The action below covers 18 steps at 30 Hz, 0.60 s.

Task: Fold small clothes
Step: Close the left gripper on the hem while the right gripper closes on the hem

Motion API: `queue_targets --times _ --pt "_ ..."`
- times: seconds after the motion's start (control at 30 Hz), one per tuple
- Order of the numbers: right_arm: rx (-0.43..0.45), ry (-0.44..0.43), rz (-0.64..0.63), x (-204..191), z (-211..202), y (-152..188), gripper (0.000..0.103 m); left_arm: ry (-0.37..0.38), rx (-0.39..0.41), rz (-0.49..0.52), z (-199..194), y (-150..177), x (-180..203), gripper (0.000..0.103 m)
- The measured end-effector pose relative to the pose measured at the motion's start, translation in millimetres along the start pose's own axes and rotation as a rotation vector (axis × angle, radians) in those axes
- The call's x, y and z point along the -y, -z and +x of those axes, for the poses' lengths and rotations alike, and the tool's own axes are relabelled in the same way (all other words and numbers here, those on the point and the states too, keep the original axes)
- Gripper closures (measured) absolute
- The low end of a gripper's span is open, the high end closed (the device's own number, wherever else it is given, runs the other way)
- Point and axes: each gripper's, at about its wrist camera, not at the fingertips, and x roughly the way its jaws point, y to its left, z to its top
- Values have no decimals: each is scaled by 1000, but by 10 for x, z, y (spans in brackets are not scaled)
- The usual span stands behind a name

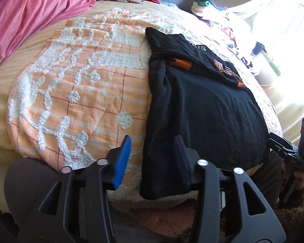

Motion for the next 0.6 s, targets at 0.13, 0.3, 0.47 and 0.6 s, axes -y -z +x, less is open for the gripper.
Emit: queue_targets --times 0.13,0.3,0.47,0.6 --pt "2 11 19 67 -54 48 5 7 11 10 -40 3 68 62" --pt "12 28 37 156 -134 84 5 17 19 38 -78 9 174 36" --pt "17 48 55 238 -197 114 5 25 20 72 -79 20 289 34" --pt "13 67 66 306 -225 142 5 31 13 82 -54 32 350 30"
